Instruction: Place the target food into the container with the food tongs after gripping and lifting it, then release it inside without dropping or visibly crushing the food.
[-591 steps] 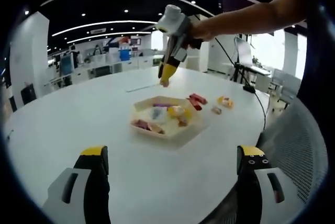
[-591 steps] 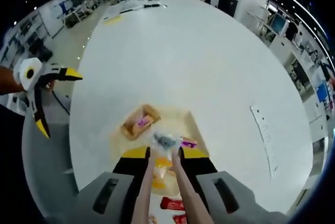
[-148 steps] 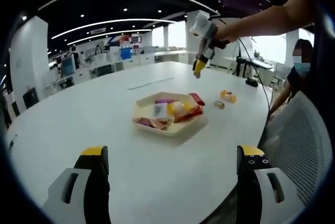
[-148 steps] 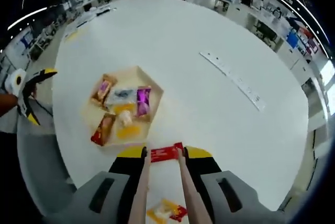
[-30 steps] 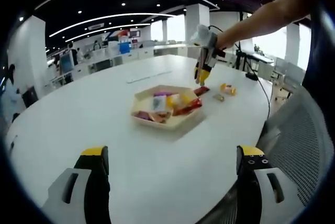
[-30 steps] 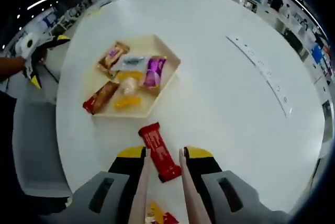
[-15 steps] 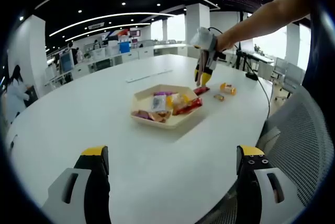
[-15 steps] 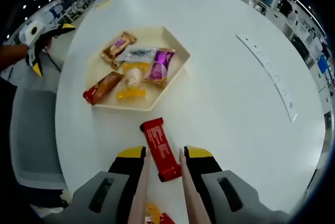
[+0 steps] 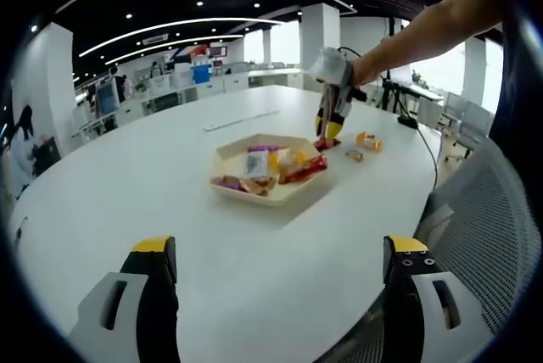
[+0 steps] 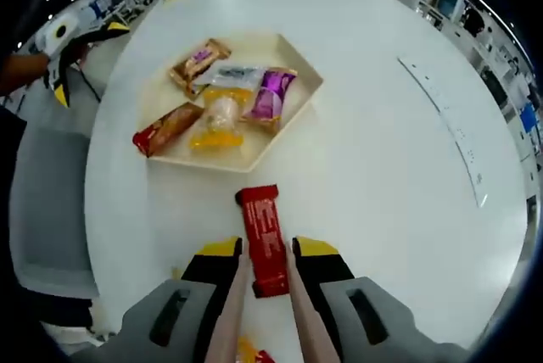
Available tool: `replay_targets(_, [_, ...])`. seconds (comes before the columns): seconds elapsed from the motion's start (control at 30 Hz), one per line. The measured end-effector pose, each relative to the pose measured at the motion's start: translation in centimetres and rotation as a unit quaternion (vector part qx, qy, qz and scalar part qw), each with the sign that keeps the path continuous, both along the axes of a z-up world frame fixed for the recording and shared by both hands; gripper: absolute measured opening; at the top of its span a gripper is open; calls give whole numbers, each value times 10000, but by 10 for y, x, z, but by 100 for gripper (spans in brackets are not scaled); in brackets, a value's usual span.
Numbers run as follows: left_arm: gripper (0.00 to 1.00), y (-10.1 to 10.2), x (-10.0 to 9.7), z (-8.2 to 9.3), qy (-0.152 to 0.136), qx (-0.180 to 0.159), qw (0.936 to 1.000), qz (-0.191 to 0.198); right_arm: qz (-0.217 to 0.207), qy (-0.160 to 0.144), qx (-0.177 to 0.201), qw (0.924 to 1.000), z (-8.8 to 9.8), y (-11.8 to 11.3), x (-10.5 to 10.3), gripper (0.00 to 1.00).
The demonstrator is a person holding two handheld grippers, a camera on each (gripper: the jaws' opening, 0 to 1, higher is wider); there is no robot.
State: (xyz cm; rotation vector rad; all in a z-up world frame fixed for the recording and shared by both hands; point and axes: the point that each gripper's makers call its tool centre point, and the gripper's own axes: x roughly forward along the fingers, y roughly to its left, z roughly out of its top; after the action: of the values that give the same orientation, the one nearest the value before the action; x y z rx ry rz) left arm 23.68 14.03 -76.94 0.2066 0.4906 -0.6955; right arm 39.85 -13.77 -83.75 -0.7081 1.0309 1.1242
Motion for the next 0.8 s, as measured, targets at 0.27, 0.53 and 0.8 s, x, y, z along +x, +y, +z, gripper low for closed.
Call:
replay_targets(0.27, [99, 1, 0, 1, -10, 7, 10000, 32, -207, 11, -80, 9998, 1, -1, 1, 20])
replay_targets(0.53, [99, 1, 2, 3, -57, -9, 10000, 57, -343, 41, -137, 9993, 6, -10, 1, 21])
replay_targets(0.8, [98, 1, 1, 3, -87, -1, 10000, 45, -689, 59, -23, 9976, 28, -11, 6, 21])
